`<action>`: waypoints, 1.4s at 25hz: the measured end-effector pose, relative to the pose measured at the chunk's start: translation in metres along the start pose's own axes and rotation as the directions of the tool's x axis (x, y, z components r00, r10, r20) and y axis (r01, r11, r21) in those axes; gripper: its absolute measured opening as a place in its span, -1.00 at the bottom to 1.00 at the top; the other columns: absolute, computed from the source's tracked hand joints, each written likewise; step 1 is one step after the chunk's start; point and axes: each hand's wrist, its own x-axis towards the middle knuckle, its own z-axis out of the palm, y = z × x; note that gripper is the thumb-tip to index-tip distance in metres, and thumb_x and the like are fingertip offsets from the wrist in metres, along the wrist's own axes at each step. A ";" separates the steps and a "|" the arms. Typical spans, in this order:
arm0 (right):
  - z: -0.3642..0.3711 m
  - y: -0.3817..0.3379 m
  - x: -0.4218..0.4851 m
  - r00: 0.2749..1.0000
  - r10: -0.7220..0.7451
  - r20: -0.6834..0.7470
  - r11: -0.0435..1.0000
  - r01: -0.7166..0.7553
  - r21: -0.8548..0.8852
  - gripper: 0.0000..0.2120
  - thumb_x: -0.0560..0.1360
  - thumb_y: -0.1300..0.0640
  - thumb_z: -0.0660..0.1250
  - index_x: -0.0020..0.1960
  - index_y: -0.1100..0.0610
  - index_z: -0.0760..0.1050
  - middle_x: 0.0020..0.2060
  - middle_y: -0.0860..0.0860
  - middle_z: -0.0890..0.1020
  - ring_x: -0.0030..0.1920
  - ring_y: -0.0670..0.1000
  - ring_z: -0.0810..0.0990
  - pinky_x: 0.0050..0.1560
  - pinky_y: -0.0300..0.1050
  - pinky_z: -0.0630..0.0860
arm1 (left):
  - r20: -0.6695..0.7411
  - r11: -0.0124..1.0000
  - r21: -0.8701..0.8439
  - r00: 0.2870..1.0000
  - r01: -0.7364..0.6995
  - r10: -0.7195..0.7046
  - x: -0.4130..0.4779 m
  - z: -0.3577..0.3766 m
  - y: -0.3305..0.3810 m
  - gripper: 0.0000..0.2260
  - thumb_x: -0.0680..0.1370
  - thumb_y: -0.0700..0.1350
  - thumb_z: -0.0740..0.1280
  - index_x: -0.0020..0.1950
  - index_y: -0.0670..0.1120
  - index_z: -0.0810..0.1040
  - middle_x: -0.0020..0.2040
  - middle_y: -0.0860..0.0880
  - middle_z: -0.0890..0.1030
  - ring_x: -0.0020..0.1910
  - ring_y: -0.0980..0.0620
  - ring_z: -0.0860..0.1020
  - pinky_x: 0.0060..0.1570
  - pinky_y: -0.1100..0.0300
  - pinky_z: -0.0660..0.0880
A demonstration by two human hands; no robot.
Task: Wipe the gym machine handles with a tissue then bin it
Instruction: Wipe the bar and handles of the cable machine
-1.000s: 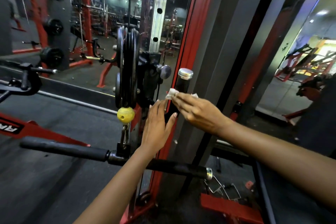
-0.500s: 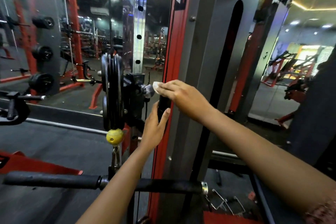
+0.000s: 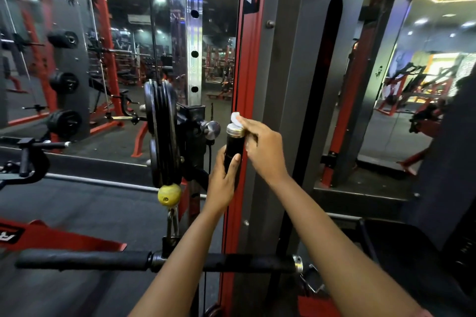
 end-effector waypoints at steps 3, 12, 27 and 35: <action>0.016 -0.004 -0.028 0.962 0.252 -0.107 0.962 -0.237 0.136 -0.58 0.51 0.38 0.15 0.33 0.12 0.39 0.14 0.07 0.60 0.04 -0.12 0.56 0.16 -0.31 0.45 | 0.034 1.000 -0.002 0.999 0.031 -0.031 -0.001 -0.006 0.007 -0.74 0.63 -0.08 0.09 0.31 0.09 0.29 0.11 0.37 0.38 0.05 0.65 0.31 0.00 0.64 0.23; 0.045 0.001 -0.094 0.922 0.371 -0.111 0.918 -0.346 0.196 -0.56 0.52 0.37 0.17 0.36 0.09 0.31 0.21 0.08 0.55 0.16 0.06 0.57 0.17 -0.03 0.52 | 0.061 0.994 0.008 0.993 0.105 -0.106 -0.013 -0.001 0.019 -0.62 0.64 -0.05 0.03 0.45 0.14 0.08 -0.01 0.52 0.16 -0.23 0.76 0.15 -0.19 0.77 0.13; 0.071 0.017 -0.108 0.887 0.417 -0.199 0.905 -0.383 0.186 -0.60 0.52 0.35 0.22 0.34 0.15 0.38 0.13 0.12 0.61 0.11 -0.01 0.59 0.15 -0.18 0.51 | 0.064 0.993 0.075 0.993 0.093 -0.098 -0.022 -0.008 -0.004 -0.57 0.63 -0.06 0.11 0.46 0.12 0.05 0.14 0.59 0.13 0.09 0.74 0.13 0.07 0.68 0.14; 0.053 0.023 -0.129 0.779 0.627 -0.002 0.755 -0.607 0.246 -0.62 0.50 0.32 0.24 0.28 0.06 0.44 -0.11 -0.05 0.64 -0.22 -0.04 0.61 -0.22 -0.42 0.46 | 0.029 0.926 0.355 0.988 0.132 -0.151 -0.068 -0.035 -0.036 -0.58 0.57 -0.04 0.22 0.43 -0.01 0.30 0.38 0.04 0.40 0.35 0.14 0.34 0.36 0.09 0.32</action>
